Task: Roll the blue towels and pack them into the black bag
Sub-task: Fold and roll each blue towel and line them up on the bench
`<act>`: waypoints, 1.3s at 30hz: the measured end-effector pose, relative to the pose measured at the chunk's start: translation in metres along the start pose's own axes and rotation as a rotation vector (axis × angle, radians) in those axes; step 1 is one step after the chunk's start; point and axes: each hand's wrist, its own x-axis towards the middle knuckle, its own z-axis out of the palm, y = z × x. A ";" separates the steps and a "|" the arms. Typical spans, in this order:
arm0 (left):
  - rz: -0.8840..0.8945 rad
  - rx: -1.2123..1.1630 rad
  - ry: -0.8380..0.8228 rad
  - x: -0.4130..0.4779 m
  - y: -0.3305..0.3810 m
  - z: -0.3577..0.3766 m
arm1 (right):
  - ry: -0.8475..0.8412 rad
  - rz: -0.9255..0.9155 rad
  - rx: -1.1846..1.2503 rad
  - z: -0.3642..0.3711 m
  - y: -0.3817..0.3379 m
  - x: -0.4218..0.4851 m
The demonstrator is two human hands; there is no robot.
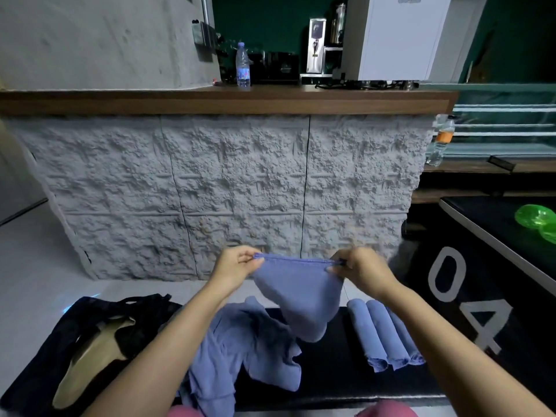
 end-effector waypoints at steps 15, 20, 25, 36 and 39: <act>-0.026 0.062 -0.056 0.053 -0.046 0.039 | -0.001 0.282 0.607 0.022 0.044 0.016; 0.112 0.060 0.034 0.084 -0.044 0.052 | 0.211 0.243 0.745 0.027 0.062 0.044; 0.147 0.144 -0.041 0.079 -0.096 0.072 | 0.219 0.213 0.392 0.064 0.097 0.016; 0.003 0.746 -0.623 0.016 -0.268 0.149 | -0.591 0.287 -0.359 0.195 0.141 -0.037; 0.007 0.855 -0.615 0.013 -0.262 0.154 | -0.634 0.307 -0.377 0.204 0.148 -0.036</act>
